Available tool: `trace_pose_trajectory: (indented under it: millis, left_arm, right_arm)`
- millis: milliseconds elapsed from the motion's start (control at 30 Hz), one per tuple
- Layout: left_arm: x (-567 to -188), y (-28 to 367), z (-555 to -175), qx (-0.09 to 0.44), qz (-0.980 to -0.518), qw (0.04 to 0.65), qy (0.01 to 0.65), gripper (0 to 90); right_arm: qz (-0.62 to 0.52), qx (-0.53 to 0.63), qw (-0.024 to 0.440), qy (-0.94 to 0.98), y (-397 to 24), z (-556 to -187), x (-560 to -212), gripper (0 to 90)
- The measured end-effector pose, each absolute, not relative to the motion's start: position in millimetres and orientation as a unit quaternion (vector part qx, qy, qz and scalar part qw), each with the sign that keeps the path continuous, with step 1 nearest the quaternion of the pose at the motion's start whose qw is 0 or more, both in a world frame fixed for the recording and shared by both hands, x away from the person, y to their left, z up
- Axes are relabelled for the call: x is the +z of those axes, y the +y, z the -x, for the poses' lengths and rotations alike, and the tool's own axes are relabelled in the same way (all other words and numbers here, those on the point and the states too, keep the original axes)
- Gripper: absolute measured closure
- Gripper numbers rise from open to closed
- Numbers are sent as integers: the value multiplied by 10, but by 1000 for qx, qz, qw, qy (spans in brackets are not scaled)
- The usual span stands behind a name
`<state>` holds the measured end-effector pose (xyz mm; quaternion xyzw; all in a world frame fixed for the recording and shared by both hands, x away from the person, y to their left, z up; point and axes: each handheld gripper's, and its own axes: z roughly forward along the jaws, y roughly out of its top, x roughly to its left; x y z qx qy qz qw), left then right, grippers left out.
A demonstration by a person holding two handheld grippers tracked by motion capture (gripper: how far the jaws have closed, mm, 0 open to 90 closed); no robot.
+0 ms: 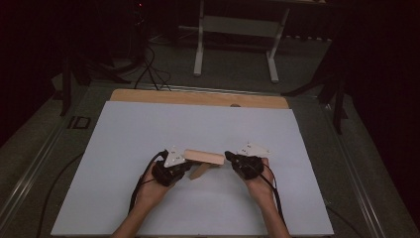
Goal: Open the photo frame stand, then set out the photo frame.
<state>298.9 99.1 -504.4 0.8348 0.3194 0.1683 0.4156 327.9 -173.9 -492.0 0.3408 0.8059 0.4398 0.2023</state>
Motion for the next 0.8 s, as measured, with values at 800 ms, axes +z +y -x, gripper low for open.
trace_pose_trajectory:
  millis: [800]
  left_arm:
    - [-5031,904,-3042,168,-836,414,319,894]
  right_arm:
    - [-339,444,188,808,-1655,-3354,-4953,897]
